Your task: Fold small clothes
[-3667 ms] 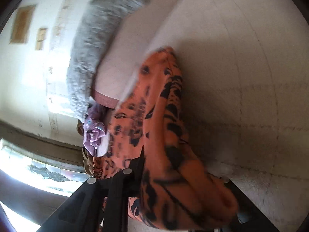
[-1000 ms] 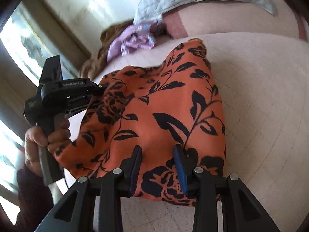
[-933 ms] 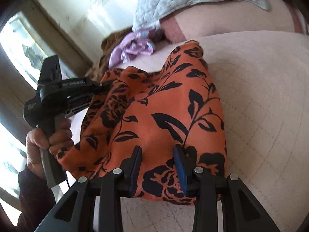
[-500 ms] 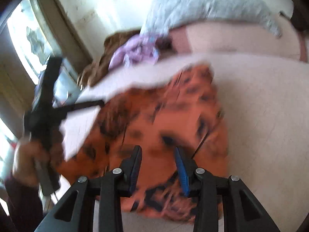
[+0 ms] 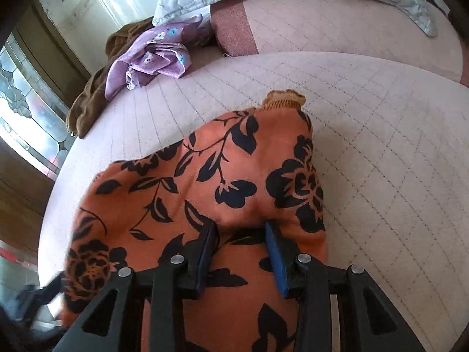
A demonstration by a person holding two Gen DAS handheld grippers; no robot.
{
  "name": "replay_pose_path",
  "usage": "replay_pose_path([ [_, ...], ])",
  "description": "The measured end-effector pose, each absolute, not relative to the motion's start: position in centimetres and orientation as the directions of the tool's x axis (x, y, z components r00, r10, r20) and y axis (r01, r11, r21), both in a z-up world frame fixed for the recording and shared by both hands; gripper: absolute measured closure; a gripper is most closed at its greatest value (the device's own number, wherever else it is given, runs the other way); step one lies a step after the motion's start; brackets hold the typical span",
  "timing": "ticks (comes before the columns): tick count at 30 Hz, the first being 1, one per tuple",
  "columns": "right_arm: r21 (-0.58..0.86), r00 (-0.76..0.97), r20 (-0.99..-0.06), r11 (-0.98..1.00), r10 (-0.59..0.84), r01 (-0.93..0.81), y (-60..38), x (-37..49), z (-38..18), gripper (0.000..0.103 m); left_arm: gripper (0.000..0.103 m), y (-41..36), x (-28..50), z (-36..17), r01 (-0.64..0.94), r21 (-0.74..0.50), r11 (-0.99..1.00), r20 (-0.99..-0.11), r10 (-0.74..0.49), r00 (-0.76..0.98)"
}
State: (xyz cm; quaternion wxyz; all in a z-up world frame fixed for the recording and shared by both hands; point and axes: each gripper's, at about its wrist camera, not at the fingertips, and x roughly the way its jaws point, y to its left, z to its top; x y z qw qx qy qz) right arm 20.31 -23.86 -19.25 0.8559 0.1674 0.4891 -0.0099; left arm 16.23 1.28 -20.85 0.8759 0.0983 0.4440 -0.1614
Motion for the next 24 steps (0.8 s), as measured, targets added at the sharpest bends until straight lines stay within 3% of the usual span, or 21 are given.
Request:
replay_pose_path([
  [6, 0.377, 0.581, -0.758, 0.926, 0.298, 0.018, -21.0, 21.5, -15.7, 0.063, 0.037, 1.3, 16.4, -21.1, 0.368, 0.054, 0.928, -0.801, -0.180, 0.571],
  [10, 0.349, 0.468, -0.825, 0.937, 0.316, -0.018, -17.2, 24.8, -18.2, 0.063, 0.037, 1.3, 16.0, -21.5, 0.365, 0.090, 0.927, -0.793, -0.154, 0.589],
  [12, 0.338, 0.432, -0.851, 0.941, 0.298, 0.016, -16.8, 26.2, -20.3, 0.062, 0.037, 1.3, 16.4, -21.9, 0.334, 0.138, 0.932, -0.797, -0.095, 0.596],
  [16, 0.341, 0.454, -0.843, 0.939, 0.288, 0.037, -17.4, 25.7, -19.3, 0.062, 0.037, 1.5, 16.7, -22.1, 0.334, 0.096, 0.938, -0.809, -0.121, 0.574],
  [24, 0.198, 0.554, -0.820, 0.980, 0.145, 0.035, -19.5, 16.3, -15.1, 0.058, 0.038, 1.0, 16.6, -22.3, 0.329, 0.116, 0.937, -0.805, -0.105, 0.584],
])
